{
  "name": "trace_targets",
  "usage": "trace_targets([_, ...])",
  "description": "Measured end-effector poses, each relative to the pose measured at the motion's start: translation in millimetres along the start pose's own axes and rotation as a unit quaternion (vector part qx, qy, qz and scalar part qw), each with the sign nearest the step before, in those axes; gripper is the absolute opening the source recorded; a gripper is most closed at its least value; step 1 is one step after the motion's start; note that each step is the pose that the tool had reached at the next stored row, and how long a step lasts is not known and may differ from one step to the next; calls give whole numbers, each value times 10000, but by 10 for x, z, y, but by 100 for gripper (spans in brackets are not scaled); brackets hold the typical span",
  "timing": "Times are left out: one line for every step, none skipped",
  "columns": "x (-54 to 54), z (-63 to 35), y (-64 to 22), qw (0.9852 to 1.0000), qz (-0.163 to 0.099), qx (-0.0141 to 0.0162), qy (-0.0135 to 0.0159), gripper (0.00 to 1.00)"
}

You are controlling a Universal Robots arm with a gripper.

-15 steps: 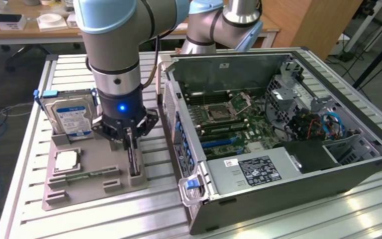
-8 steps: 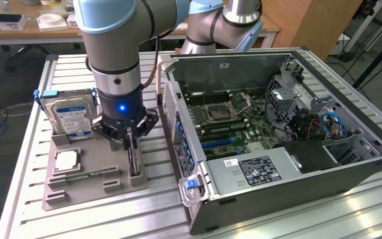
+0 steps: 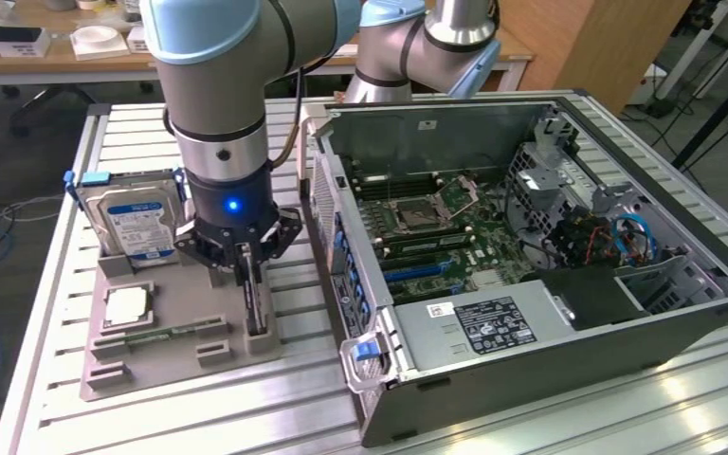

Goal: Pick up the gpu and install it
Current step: 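Pick up the gpu and move the gpu toward the slot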

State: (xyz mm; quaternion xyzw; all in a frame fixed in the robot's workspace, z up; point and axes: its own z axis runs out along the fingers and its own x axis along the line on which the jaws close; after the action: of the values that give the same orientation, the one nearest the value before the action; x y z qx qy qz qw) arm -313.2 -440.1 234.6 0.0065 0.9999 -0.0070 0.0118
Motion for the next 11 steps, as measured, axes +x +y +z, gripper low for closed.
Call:
trace_targets([0, 0, 0, 10000, 0, 0, 0, 26])
trace_targets([0, 0, 0, 10000, 0, 0, 0, 26])
trace_targets([0, 0, 0, 10000, 0, 0, 0, 26])
trace_targets([0, 0, 0, 10000, 0, 0, 0, 26])
trace_targets([0, 0, 0, 10000, 0, 0, 0, 26])
trace_targets([0, 0, 0, 10000, 0, 0, 0, 26])
trace_targets([0, 0, 0, 10000, 0, 0, 0, 26])
trace_targets([0, -1, 0, 10000, 0, -1, -1, 26])
trace_targets([0, -10, 0, 10000, 0, 0, 0, 26])
trace_targets([-1, -21, -1, 10000, 0, 0, 0, 26])
trace_targets([-1, -35, -1, 10000, 0, 0, 0, 26])
